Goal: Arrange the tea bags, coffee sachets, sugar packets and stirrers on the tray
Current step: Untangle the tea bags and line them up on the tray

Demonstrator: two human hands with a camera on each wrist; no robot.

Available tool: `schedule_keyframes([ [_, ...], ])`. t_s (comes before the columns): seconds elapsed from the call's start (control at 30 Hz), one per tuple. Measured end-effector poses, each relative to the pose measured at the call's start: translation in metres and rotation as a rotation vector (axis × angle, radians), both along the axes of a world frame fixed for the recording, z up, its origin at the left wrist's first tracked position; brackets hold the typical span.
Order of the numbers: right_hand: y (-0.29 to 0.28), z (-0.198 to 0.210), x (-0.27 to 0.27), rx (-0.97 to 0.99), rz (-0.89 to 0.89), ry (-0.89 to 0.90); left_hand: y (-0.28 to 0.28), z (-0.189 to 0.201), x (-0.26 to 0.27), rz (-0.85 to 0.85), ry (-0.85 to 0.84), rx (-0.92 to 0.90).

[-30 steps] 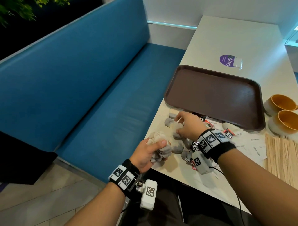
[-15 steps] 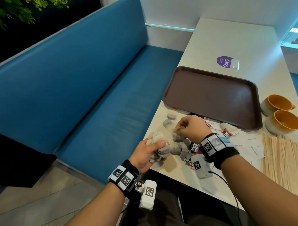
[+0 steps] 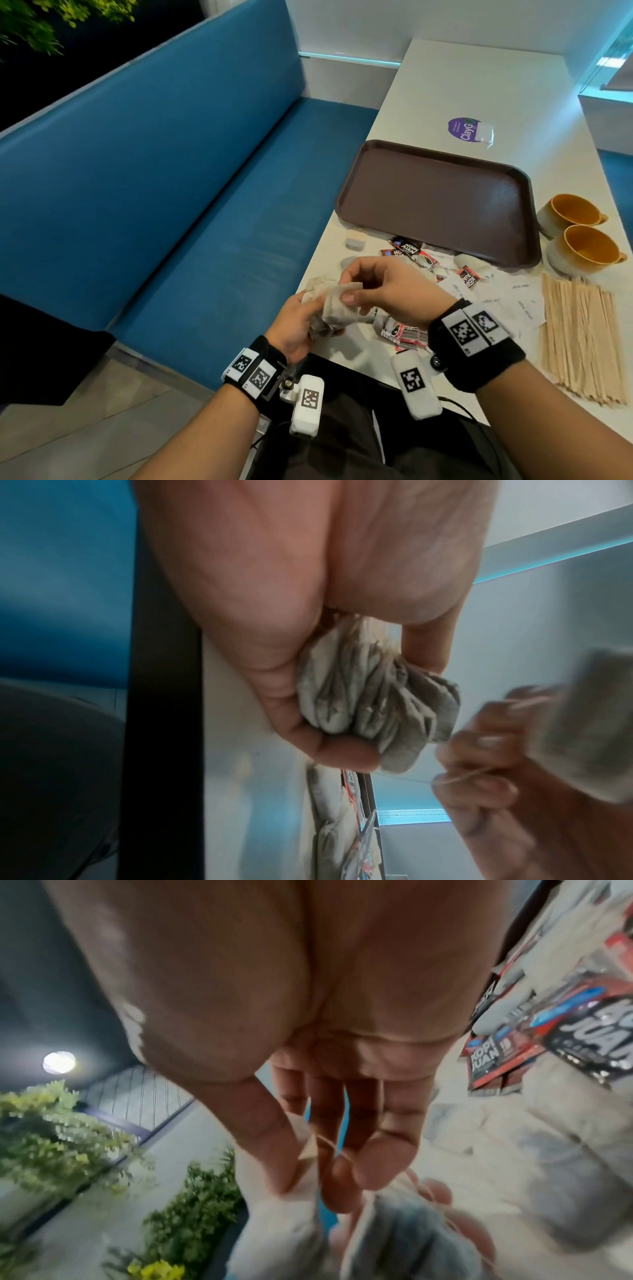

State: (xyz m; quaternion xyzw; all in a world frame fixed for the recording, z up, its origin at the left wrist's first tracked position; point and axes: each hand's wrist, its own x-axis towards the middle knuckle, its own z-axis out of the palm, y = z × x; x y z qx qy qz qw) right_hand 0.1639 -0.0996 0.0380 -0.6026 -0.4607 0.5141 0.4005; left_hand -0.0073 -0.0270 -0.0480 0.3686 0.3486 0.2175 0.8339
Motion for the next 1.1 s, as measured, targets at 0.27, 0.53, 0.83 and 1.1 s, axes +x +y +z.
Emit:
schedule_keyframes([
  [0.27,0.007,-0.014,-0.008,-0.060,-0.078,-0.171,0.000,0.003,-0.002,-0.021,-0.029,-0.044],
  [0.53,0.009,-0.026,-0.015,-0.011,-0.199,-0.185,0.003,0.000,0.003,-0.131,-0.024,0.049],
  [0.83,0.015,-0.022,0.013,0.014,-0.386,-0.326,0.006,-0.008,0.003,-0.072,-0.048,-0.006],
  [1.1,0.035,-0.022,0.036,-0.149,0.011,-0.826,0.010,-0.013,0.006,-0.061,0.018,-0.010],
])
